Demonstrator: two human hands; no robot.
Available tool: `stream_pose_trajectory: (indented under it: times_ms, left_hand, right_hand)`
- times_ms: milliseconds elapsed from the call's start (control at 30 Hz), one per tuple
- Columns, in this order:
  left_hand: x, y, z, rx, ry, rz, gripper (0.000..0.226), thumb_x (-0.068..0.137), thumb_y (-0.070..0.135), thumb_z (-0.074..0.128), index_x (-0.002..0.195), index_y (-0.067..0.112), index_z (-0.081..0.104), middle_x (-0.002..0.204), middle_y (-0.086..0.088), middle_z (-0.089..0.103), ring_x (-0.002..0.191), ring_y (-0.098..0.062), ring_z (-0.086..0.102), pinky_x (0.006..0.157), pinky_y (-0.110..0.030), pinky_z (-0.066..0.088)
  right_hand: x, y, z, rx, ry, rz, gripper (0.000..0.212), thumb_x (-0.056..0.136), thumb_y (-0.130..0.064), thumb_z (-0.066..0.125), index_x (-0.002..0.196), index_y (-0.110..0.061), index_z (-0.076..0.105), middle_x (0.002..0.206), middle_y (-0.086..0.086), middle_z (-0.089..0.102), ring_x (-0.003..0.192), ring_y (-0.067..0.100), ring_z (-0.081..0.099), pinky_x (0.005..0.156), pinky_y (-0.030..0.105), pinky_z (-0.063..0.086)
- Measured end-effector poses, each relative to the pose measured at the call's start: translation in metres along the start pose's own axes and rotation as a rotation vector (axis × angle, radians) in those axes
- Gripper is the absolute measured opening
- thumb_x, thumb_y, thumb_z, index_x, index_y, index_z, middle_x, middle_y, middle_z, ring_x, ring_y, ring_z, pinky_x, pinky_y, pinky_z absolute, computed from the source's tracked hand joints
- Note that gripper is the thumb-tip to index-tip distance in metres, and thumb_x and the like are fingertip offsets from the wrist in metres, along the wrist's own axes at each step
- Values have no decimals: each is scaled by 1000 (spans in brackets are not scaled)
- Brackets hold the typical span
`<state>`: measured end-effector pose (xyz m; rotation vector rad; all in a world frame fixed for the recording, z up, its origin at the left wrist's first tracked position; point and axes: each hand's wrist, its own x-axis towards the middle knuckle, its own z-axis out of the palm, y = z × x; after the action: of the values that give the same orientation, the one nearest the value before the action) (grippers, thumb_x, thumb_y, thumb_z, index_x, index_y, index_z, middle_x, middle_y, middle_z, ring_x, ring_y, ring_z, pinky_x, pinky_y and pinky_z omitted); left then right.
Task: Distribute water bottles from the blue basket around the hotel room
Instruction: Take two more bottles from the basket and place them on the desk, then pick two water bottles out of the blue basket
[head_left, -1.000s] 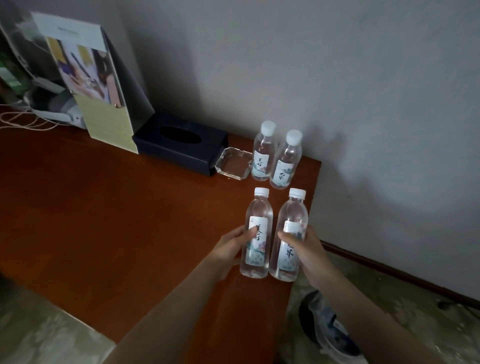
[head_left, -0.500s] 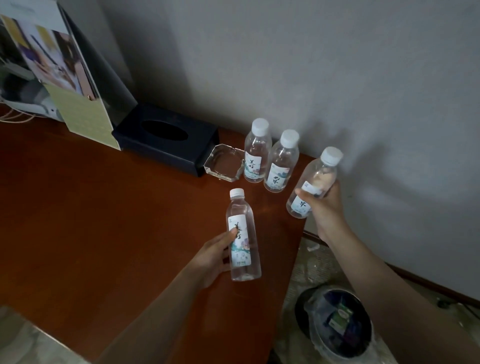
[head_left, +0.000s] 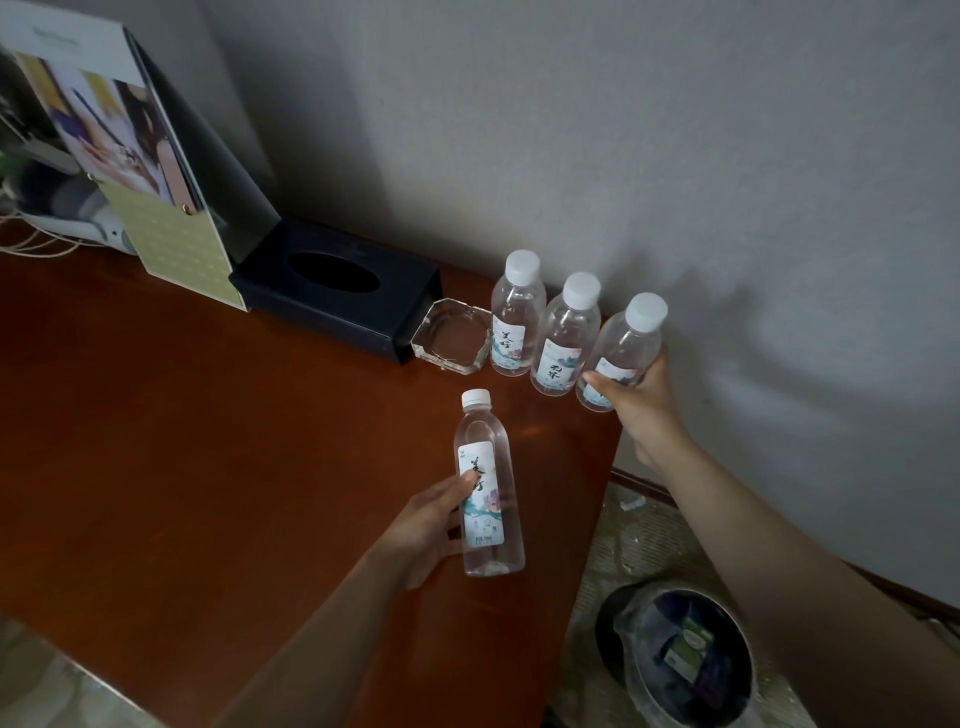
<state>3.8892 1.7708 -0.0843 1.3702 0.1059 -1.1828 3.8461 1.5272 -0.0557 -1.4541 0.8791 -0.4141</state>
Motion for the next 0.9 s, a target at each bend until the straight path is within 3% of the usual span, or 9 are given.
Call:
stream_pose_trajectory:
  times_ms: [167,300,433,533,600,667,767,833,900]
  left_hand:
    - [-3,0,3,30,19,23,23,94,30,50,107,16,62,101,-8,71,95,-23,67,72,-37,56]
    - [-6,-2,8,52,63,35,23,94,31,51,105,15,63,103,-9,71,96,-24,67,75,-39,56]
    - [-10,-4,15,66,116,52,19,94,30,52,101,17,63,99,-9,71,92,-23,68,69,-35,56]
    - [-13,-5,21,123,160,83,20,92,32,55,101,16,64,101,-9,71,93,-24,68,75,-38,57]
    - [-14,-6,25,180,174,95,25,91,35,57,105,15,64,104,-9,70,96,-25,68,82,-41,55]
    - [-17,-8,32,215,159,101,22,91,33,56,104,16,63,103,-8,70,94,-23,68,78,-36,55]
    - [-21,-14,48,262,103,103,21,92,31,56,106,17,62,102,-6,70,92,-20,68,70,-30,54]
    - [-24,-21,61,301,43,103,15,92,30,56,102,21,63,101,-5,70,92,-20,69,69,-30,55]
    - [-26,-27,78,351,-35,94,18,90,30,58,105,20,63,105,-7,71,96,-23,69,75,-33,55]
  right_hand:
    - [1,1,1,3,-11,-9,77,76,-1,73,137,-23,29,128,-1,52,114,14,52,93,31,45]
    - [-1,7,-3,-4,-63,-1,60,78,0,71,120,-31,41,116,-6,57,108,11,55,82,20,50]
    - [-12,22,-12,-41,-67,41,83,77,-6,73,144,-23,27,144,0,44,129,16,43,108,38,36]
    - [-26,30,-22,-132,3,121,87,80,-15,72,149,-24,19,155,-1,26,142,20,26,111,38,27]
    - [-37,37,-30,-169,43,147,81,82,-21,70,148,-23,24,156,-1,26,143,20,25,112,38,27]
    - [-49,44,-40,-193,71,125,66,85,-25,67,143,-19,37,150,0,38,138,19,35,108,34,32]
    - [-69,50,-58,-200,99,91,36,90,-23,60,123,-9,59,127,6,60,114,15,55,86,23,41]
    - [-85,53,-70,-260,100,63,27,92,-23,58,112,-7,66,115,8,67,97,14,59,75,22,40]
    - [-106,56,-80,-317,104,38,25,92,-23,57,109,-8,68,110,6,68,91,9,56,75,18,39]
